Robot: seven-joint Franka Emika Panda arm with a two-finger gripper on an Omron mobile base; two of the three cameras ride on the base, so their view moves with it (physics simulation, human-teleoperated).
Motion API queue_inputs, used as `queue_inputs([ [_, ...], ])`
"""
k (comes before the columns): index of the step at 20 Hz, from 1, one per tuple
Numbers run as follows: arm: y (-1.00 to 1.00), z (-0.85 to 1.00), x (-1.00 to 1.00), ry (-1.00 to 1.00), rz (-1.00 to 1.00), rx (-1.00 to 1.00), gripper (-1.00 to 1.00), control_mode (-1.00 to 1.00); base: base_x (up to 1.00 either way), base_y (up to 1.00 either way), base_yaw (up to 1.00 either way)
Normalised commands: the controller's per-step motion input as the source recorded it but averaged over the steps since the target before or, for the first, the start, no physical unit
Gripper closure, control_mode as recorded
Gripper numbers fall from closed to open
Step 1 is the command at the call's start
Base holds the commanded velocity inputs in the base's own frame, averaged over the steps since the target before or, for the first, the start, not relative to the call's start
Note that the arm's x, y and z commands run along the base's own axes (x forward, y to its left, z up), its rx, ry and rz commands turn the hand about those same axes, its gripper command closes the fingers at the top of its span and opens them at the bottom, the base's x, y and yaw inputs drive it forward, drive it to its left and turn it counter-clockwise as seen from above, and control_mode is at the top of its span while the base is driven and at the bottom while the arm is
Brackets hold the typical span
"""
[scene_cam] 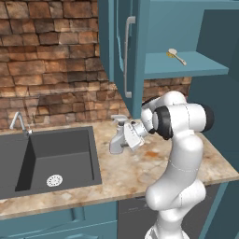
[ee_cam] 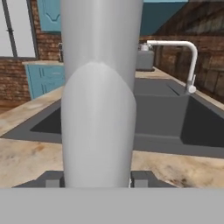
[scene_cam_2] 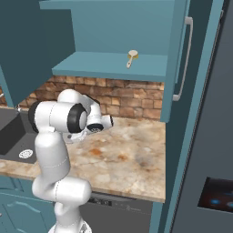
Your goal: Locate and retrieve the spray and dish brush from the cabinet. Place them next to the sink.
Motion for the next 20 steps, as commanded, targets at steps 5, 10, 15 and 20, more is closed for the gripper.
queue_inputs([
  [5,0.14,-0.20,0.22,0.00,0.00,-0.02,1.00,-1.00,0.00,0.00,0.00],
  [10,0.09,-0.36,0.21,-0.01,-0.01,-0.03,1.00,-1.00,0.00,0.00,0.00],
  [15,0.07,-0.50,0.06,-0.12,-0.01,-0.04,1.00,-1.00,0.00,0.00,0.00],
  [20,0.07,-0.46,0.00,-0.26,0.00,-0.01,1.00,-1.00,0.00,0.00,0.00],
])
